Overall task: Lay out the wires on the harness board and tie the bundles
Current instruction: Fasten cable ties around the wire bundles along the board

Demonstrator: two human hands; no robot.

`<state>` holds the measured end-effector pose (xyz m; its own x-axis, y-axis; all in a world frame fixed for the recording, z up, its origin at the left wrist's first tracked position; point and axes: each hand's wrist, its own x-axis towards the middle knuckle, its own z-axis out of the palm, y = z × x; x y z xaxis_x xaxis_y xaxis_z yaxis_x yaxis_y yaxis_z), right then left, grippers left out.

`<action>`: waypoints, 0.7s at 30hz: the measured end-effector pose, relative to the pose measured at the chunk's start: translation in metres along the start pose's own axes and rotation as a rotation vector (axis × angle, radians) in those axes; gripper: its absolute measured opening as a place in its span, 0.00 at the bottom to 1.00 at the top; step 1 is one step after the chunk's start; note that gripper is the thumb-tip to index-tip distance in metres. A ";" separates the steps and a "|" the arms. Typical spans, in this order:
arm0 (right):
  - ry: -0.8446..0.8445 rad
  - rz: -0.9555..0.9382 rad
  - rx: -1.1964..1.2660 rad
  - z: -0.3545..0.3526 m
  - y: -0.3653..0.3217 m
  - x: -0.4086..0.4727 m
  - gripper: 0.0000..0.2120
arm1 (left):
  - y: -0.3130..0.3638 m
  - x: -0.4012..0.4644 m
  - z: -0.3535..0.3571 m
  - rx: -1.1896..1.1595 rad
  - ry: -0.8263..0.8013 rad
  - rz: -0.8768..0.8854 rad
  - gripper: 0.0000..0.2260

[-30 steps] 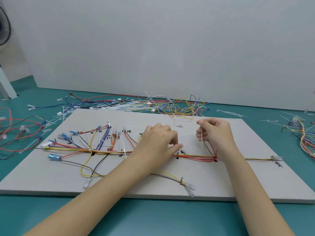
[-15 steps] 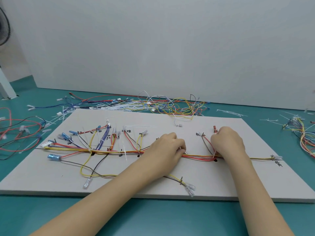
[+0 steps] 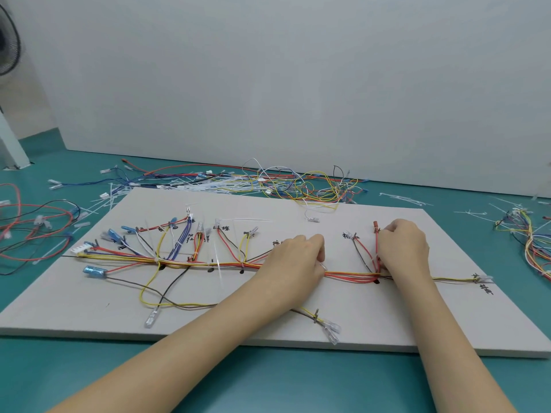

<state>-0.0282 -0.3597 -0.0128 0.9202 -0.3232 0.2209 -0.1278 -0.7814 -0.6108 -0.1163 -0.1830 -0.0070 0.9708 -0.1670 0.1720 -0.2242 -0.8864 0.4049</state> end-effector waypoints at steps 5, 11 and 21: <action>0.028 0.020 0.053 0.001 0.001 0.001 0.11 | 0.000 0.002 0.000 -0.003 -0.009 0.015 0.08; 0.026 0.026 0.082 0.000 0.003 0.002 0.10 | -0.001 0.001 -0.003 0.019 -0.035 0.034 0.07; -0.086 0.033 0.223 0.011 -0.012 -0.012 0.08 | -0.024 -0.005 -0.024 -0.003 -0.106 -0.020 0.06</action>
<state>-0.0331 -0.3408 -0.0171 0.9463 -0.2922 0.1383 -0.0819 -0.6306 -0.7717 -0.1183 -0.1502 0.0041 0.9786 -0.1943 0.0682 -0.2050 -0.8888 0.4098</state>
